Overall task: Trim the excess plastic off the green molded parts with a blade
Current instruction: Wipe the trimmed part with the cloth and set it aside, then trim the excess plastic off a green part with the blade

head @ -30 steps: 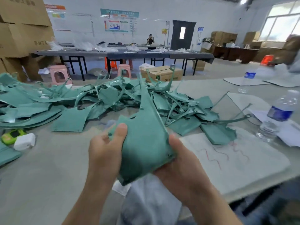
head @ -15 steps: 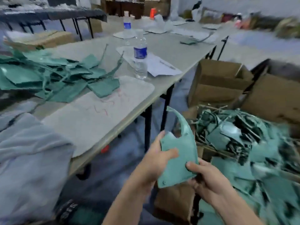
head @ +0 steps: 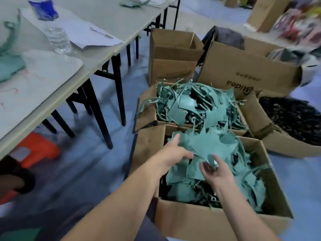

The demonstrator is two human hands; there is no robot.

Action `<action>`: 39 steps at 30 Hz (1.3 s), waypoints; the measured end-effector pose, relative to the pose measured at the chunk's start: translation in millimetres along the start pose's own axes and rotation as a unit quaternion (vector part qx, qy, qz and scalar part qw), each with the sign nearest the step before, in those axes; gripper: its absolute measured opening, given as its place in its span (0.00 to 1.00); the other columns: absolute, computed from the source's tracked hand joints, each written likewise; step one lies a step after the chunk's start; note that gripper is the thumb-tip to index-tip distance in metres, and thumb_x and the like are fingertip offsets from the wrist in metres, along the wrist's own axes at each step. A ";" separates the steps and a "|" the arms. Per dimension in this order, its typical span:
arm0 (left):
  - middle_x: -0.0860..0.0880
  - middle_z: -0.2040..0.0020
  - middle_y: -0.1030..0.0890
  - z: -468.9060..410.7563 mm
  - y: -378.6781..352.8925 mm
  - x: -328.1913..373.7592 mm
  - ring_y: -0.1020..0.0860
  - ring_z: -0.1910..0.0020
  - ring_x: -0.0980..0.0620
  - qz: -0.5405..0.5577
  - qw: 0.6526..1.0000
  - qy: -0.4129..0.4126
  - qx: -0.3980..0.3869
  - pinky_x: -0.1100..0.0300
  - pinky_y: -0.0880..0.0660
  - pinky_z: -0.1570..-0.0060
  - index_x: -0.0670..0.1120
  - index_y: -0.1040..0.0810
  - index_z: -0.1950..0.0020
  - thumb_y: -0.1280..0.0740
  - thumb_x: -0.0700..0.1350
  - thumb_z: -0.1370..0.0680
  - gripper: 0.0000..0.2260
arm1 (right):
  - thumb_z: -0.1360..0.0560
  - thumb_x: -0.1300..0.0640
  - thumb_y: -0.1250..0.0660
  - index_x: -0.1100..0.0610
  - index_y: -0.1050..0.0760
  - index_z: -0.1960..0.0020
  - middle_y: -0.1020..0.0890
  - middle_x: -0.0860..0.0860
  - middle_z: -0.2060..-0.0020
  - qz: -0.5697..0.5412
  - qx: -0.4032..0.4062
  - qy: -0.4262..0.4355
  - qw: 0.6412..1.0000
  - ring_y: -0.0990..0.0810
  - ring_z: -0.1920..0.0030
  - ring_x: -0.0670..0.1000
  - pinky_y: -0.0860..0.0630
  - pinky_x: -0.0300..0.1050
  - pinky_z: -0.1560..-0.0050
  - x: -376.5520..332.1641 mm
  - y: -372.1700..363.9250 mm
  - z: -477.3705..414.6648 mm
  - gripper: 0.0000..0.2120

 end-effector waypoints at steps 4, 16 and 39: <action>0.56 0.20 0.38 16.8 28.7 -6.7 0.29 0.39 0.59 -0.032 0.999 0.017 0.023 0.63 0.31 0.50 0.59 0.46 0.18 0.26 0.47 0.26 0.42 | 0.16 0.55 0.37 0.62 0.40 0.21 0.33 0.64 0.25 0.174 0.074 -0.041 0.981 0.26 0.32 0.65 0.27 0.57 0.35 51.3 19.6 -15.8 0.27; 0.45 0.54 0.16 83.6 127.1 -7.7 0.19 0.67 0.50 -0.051 0.977 -0.013 0.206 0.57 0.20 0.59 0.47 0.24 0.29 0.36 0.32 0.25 0.25 | 0.20 0.64 0.39 0.63 0.20 0.48 0.20 0.58 0.68 0.275 -0.177 -0.078 0.942 0.26 0.72 0.52 0.30 0.42 0.71 156.5 -175.5 70.6 0.08; 0.50 0.54 0.13 610.2 470.2 -57.4 0.14 0.52 0.51 -0.083 0.663 -0.099 0.738 0.56 0.18 0.49 0.47 0.15 0.51 0.33 0.30 0.31 0.17 | 0.22 0.76 0.39 0.63 0.25 0.60 0.25 0.60 0.64 0.536 -0.698 0.011 0.475 0.29 0.75 0.50 0.33 0.36 0.75 517.8 -446.7 509.4 0.12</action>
Point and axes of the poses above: each hand's wrist, its own z-axis away from the middle knuckle, its own y-axis out of the back of the hand, x = y × z, the point moved 9 cm from there along -z, towards the middle knuckle
